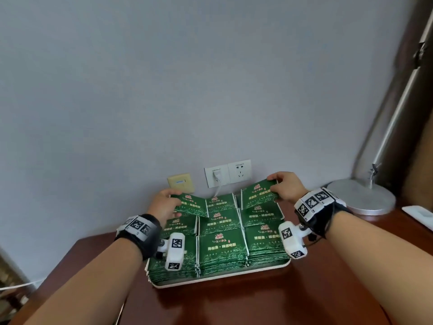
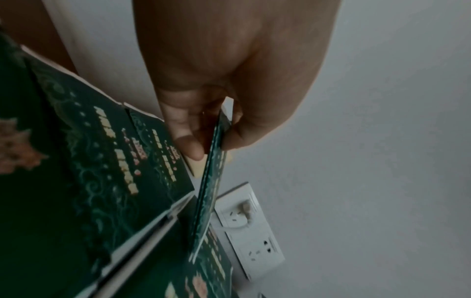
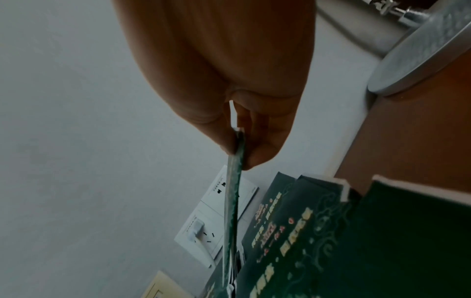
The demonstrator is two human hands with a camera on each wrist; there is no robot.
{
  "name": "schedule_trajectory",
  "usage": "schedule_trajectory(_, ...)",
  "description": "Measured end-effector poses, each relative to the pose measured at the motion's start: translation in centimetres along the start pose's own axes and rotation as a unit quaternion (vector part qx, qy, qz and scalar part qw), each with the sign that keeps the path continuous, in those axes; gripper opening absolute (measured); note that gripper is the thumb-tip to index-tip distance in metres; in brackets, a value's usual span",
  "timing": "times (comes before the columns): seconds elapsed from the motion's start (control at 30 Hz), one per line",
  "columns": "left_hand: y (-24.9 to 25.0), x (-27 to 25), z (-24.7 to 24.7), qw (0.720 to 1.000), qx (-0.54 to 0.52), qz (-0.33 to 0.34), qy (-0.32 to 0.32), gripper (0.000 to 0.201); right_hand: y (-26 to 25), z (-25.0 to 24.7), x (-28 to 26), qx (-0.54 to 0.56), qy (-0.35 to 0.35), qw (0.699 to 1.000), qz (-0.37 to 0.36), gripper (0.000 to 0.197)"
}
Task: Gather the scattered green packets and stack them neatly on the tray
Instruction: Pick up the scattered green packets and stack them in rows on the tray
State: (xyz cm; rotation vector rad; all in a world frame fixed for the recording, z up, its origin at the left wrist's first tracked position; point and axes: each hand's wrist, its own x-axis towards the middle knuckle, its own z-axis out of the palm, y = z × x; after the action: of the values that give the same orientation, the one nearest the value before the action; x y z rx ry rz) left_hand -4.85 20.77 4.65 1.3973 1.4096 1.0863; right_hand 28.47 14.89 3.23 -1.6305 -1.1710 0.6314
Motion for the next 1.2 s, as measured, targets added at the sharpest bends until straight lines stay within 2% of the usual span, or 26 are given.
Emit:
schedule_trajectory(0.27, -1.9, 4.1, -2.1, 0.999, 0.01, -0.019, 0.033, 0.026, 0.6, 1.9, 3.8, -0.036, 0.015, 0.999, 0.032, 0.037)
schedule_trajectory(0.47, -3.6, 6.0, -3.2, 0.993, 0.108, -0.019, 0.044, 0.024, 1.0, 2.7, 4.4, -0.098, 0.001, 0.994, 0.042, 0.038)
schedule_trajectory(0.6, -4.3, 5.8, -3.8, 0.989, 0.148, -0.011, 0.023, 0.025, 1.3, 3.2, 4.2, -0.156, -0.054, 0.985, 0.052, 0.046)
schedule_trajectory(0.73, -5.1, 6.0, -4.1, 0.978, 0.209, 0.005, -0.001, 0.025, 1.0, 3.6, 4.1, -0.228, -0.069, 0.97, 0.045, 0.051)
schedule_trajectory(0.93, -5.2, 6.0, -3.6, 0.973, 0.231, 0.007, -0.025, 0.029, 0.5, 3.8, 3.5, -0.295, -0.063, 0.952, 0.049, 0.041)
schedule_trajectory(1.1, -5.4, 5.9, -3.5, 0.97, 0.235, -0.002, -0.056, 0.037, 0.4, 3.9, 2.8, -0.308, -0.101, 0.945, 0.054, 0.034)
schedule_trajectory(1.2, -5.3, 5.7, -3.4, 0.969, 0.236, -0.007, -0.074, 0.044, 0.2, 4.0, 2.3, -0.305, -0.113, 0.944, 0.057, 0.037)
